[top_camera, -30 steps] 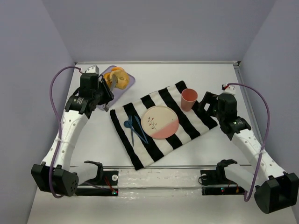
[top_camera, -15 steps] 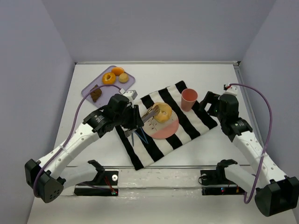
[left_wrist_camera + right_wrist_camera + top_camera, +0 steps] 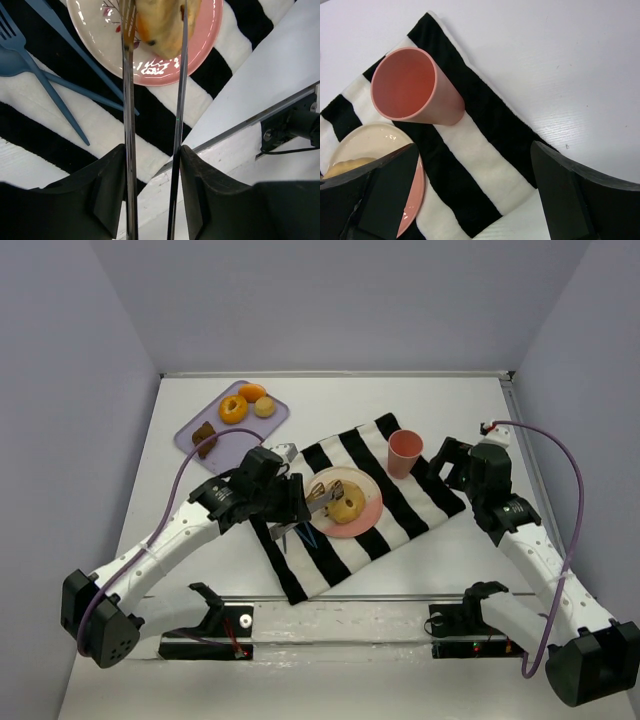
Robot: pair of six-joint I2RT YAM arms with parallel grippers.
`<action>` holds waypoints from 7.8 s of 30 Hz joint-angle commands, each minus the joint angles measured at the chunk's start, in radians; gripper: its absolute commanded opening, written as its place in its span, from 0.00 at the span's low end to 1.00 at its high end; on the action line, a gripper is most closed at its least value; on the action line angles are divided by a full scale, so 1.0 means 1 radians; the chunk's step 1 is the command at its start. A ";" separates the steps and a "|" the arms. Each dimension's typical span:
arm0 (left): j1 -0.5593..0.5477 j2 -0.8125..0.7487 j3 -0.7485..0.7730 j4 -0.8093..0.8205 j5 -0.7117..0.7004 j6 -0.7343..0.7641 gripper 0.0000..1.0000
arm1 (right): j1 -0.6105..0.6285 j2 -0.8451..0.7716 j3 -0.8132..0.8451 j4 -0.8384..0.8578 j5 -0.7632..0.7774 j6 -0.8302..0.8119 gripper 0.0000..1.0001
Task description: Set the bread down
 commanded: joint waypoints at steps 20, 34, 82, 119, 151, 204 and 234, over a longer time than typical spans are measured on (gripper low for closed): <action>0.005 0.078 0.301 -0.157 -0.513 -0.116 0.49 | -0.005 -0.069 -0.005 0.026 0.033 0.001 0.99; 0.281 0.460 0.474 0.105 -0.538 0.089 0.52 | -0.005 -0.026 0.006 0.027 0.002 -0.001 0.99; 0.374 0.902 0.835 0.055 -0.477 0.300 0.44 | -0.005 0.028 0.009 0.035 0.051 -0.004 0.99; -0.331 0.152 0.111 0.161 -0.152 0.006 0.35 | -0.005 -0.033 -0.020 0.039 0.005 0.007 0.98; -0.301 0.197 0.123 -0.020 -0.354 -0.021 0.59 | -0.005 -0.024 -0.019 0.039 0.023 0.013 0.98; 0.485 -0.015 -0.133 -0.149 -0.707 -0.556 0.53 | -0.005 -0.032 -0.019 0.039 0.011 0.010 0.98; 0.522 -0.371 0.002 -0.040 -0.695 -0.393 0.99 | -0.005 -0.132 -0.039 0.041 0.131 0.054 1.00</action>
